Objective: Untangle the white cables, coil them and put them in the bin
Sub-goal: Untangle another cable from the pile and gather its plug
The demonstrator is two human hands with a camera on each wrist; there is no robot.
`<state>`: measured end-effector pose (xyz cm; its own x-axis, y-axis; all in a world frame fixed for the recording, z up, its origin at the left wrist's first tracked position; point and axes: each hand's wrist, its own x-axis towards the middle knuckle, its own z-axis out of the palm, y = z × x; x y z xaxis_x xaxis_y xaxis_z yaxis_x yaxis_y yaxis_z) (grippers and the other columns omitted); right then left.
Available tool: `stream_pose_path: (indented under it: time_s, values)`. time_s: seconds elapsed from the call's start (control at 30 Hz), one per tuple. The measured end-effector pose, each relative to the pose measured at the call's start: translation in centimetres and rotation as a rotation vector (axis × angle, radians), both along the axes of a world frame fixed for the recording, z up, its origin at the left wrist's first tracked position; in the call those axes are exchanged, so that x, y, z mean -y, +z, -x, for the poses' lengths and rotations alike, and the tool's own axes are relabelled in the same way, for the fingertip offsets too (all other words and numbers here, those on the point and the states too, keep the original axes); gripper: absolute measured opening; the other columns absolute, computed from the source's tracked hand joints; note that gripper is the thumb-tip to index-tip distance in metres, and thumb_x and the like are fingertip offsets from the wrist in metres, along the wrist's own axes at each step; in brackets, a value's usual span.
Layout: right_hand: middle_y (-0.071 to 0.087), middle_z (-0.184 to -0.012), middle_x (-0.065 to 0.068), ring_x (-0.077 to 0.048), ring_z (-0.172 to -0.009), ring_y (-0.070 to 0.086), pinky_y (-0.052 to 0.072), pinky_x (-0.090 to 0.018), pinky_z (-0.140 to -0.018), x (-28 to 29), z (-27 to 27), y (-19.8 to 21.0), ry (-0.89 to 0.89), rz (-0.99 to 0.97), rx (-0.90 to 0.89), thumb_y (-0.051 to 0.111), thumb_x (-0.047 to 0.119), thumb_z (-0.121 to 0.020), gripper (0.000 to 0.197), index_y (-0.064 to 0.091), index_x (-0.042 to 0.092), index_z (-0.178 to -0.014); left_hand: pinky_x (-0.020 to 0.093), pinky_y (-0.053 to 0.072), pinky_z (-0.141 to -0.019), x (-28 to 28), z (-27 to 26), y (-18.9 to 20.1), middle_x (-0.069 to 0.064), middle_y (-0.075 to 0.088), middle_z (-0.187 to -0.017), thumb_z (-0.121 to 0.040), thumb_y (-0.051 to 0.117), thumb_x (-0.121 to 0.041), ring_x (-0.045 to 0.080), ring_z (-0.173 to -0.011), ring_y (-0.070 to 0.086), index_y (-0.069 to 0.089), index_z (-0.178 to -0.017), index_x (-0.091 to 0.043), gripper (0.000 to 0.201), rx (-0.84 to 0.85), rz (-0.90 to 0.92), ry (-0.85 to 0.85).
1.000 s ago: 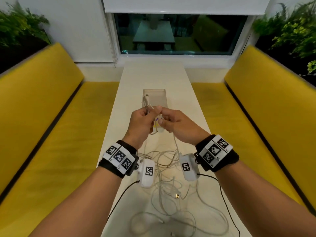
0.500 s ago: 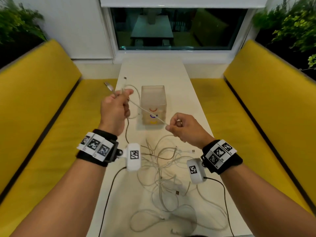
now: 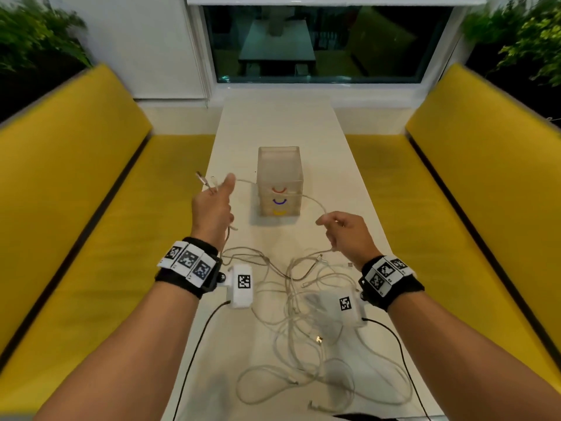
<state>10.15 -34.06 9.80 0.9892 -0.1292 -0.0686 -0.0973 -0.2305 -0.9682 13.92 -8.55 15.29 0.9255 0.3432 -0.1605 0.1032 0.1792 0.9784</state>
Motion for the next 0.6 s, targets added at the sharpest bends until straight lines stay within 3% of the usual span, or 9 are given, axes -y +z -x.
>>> stream_pose_path:
  time_s: [0.13,0.23,0.27,0.33,0.4,0.5,0.6]
  values:
    - [0.048,-0.062,-0.002,-0.013,-0.054,0.039,0.036,-0.029,-0.053,-1.6,-0.8,3.0,-0.019,-0.015,0.136,0.064,0.021,-0.095,0.022,0.074,0.002,-0.091,0.027,0.031,-0.049,2.4,1.4,-2.2,-0.008,0.04,-0.053,-0.087,0.072,-0.047,0.012,-0.046,0.034,0.061,-0.092,-0.011,0.038,-0.069,-0.077,-0.114]
    - [0.06,-0.067,0.006,-0.002,-0.053,0.046,0.039,-0.026,-0.059,-3.4,-1.5,3.9,0.175,0.204,0.167,0.063,0.026,-0.095,0.022,0.075,0.009,-0.088,0.026,0.029,-0.047,4.7,2.8,-2.4,-0.007,0.04,-0.054,-0.087,0.071,-0.053,0.011,-0.048,0.033,0.066,-0.079,-0.01,0.044,-0.052,-0.064,-0.261]
    - [0.066,-0.073,0.006,-0.002,-0.06,0.055,0.044,-0.029,-0.062,-4.1,-1.5,4.1,0.283,0.309,0.146,0.062,0.029,-0.095,0.021,0.075,0.013,-0.089,0.025,0.03,-0.047,5.3,3.1,-2.3,-0.007,0.042,-0.053,-0.087,0.071,-0.052,0.011,-0.046,0.035,0.066,-0.073,-0.013,0.042,-0.036,-0.072,-0.288]
    - [0.073,-0.093,-0.002,-0.016,-0.088,0.067,0.053,-0.035,-0.081,-5.3,-1.2,4.3,0.455,0.462,0.116,0.06,0.029,-0.097,0.021,0.074,0.014,-0.091,0.022,0.034,-0.047,5.9,3.2,-2.4,-0.003,0.053,-0.054,-0.093,0.07,-0.035,0.007,-0.043,0.042,0.061,-0.062,-0.016,0.037,-0.006,-0.1,-0.268]
    - [0.073,-0.098,-0.006,-0.021,-0.095,0.066,0.05,-0.032,-0.087,-5.8,-0.8,4.4,0.542,0.491,0.119,0.058,0.022,-0.099,0.02,0.072,0.01,-0.092,0.021,0.037,-0.046,5.7,3.0,-2.4,0.0,0.058,-0.055,-0.095,0.065,-0.017,0.006,-0.042,0.047,0.058,-0.06,-0.014,0.037,0.005,-0.135,-0.238]
    - [0.063,-0.079,-0.006,-0.015,-0.071,0.054,0.043,-0.03,-0.07,-5.7,-0.6,4.1,0.558,0.404,0.127,0.059,0.022,-0.099,0.023,0.07,0.002,-0.093,0.02,0.035,-0.044,4.7,2.7,-2.1,-0.007,0.052,-0.047,-0.098,0.063,-0.018,0.009,-0.041,0.043,0.063,-0.067,-0.012,0.031,0.035,-0.172,-0.249]
    - [0.046,-0.061,0.005,-0.002,-0.05,0.038,0.033,-0.015,-0.053,-4.6,-0.3,3.4,0.475,0.297,0.028,0.061,0.026,-0.099,0.027,0.071,0.002,-0.09,0.023,0.031,-0.042,2.6,1.4,-1.1,-0.007,0.045,-0.048,-0.099,0.062,-0.025,0.011,-0.043,0.036,0.066,-0.075,-0.013,0.028,0.05,-0.094,-0.137]
